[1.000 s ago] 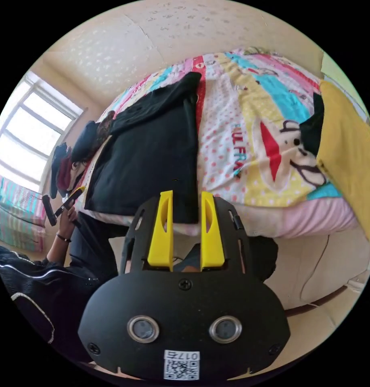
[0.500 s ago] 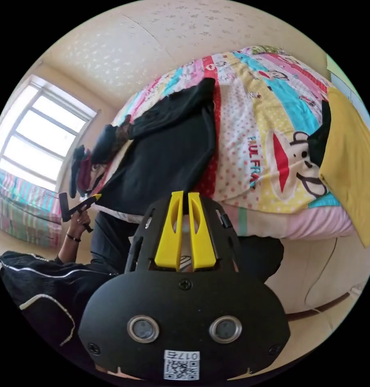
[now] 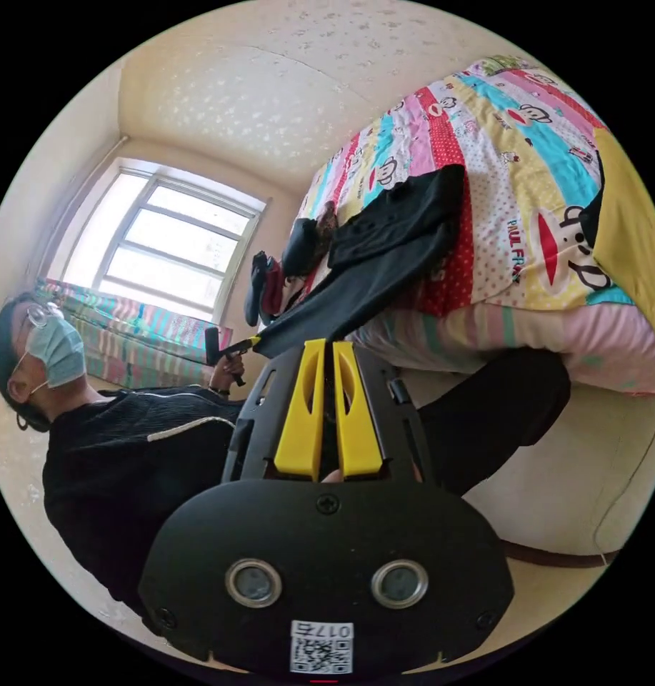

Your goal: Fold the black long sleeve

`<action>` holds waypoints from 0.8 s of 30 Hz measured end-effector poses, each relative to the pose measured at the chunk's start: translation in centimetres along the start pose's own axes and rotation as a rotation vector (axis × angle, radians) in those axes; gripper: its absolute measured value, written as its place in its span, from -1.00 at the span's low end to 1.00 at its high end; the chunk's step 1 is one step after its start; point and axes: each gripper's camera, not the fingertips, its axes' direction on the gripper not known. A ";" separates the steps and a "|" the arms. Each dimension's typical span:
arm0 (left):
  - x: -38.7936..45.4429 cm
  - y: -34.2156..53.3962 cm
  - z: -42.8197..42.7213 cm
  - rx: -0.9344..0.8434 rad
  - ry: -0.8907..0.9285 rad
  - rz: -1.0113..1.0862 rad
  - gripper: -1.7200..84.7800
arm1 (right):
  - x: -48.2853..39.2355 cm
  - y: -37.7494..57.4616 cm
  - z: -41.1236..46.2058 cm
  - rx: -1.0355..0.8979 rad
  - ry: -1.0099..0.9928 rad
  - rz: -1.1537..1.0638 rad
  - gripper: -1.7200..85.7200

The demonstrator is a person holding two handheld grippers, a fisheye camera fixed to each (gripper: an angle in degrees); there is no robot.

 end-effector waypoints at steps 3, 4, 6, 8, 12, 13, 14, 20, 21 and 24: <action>1.8 0.1 -2.6 -0.047 -0.065 0.058 -0.91 | -0.8 0.1 -0.8 -0.010 0.089 -0.047 -0.90; 1.4 -0.8 -2.8 -0.025 -0.047 0.067 -0.91 | -0.3 -0.5 -0.7 -0.023 0.112 -0.041 -0.90; -0.1 -3.7 -2.2 0.005 0.014 0.048 -0.90 | 2.1 -4.6 -0.1 -0.049 0.171 -0.037 -0.90; -1.7 -9.9 -1.6 0.064 0.036 0.043 -0.88 | 2.7 -9.4 0.0 -0.024 0.185 -0.101 -0.89; -3.3 -21.0 -0.7 0.094 -0.146 0.012 -0.83 | 5.0 -21.4 -0.7 0.165 0.153 -0.117 -0.85; -3.7 -23.4 -0.6 0.141 -0.190 -0.002 -0.82 | 5.9 -22.7 -0.7 0.189 0.126 -0.091 -0.83; -4.3 -24.9 -0.4 0.198 -0.226 -0.035 -0.79 | 7.5 -24.2 -0.8 0.243 0.093 -0.036 -0.81; -6.7 -20.5 5.7 0.220 -0.358 -0.034 -0.62 | 13.2 -19.3 2.1 0.254 0.150 0.063 -0.73; -7.0 -19.5 6.6 0.208 -0.345 -0.031 -0.63 | 14.6 -17.1 3.6 0.208 0.204 0.074 -0.73; -8.5 -14.7 9.3 0.181 -0.336 -0.074 -0.65 | 17.6 -12.8 6.4 0.150 0.271 0.113 -0.73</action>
